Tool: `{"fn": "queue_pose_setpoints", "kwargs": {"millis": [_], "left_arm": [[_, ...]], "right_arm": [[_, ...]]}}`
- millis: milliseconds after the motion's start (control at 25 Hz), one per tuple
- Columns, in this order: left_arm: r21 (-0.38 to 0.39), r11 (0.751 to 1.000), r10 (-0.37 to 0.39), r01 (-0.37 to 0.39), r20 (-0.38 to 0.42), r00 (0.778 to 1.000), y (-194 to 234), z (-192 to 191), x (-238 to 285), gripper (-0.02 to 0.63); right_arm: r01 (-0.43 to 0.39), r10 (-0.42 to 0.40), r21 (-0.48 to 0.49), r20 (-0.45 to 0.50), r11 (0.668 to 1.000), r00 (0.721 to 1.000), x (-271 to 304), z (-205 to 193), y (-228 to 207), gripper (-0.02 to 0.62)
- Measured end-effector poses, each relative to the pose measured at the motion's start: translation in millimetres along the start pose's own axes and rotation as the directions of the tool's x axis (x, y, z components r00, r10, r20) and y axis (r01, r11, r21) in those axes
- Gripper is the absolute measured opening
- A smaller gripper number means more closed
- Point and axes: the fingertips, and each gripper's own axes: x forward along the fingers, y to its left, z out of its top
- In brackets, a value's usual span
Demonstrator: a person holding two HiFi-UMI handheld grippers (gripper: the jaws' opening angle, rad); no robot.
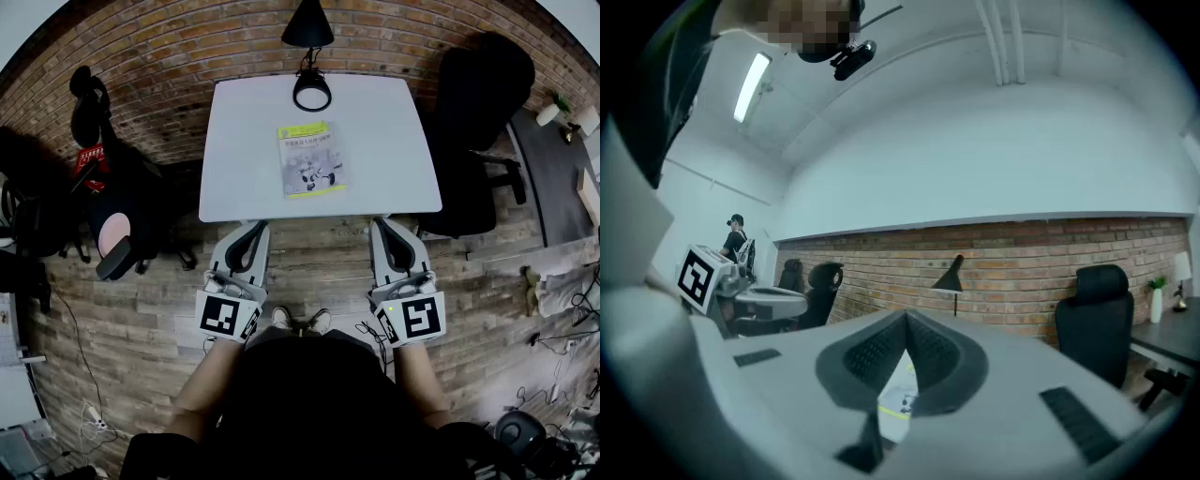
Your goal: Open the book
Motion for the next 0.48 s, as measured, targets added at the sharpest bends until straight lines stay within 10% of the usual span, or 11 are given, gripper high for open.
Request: {"fn": "queue_pose_setpoints", "kwargs": {"millis": [480], "left_arm": [[0.034, 0.998, 0.047, -0.047, 0.011, 0.999, 12.7, 1.8, 13.1, 0.026]], "right_arm": [[-0.032, 0.033, 0.017, -0.026, 0.999, 0.999, 9.2, -10.8, 5.0, 0.012]]}}
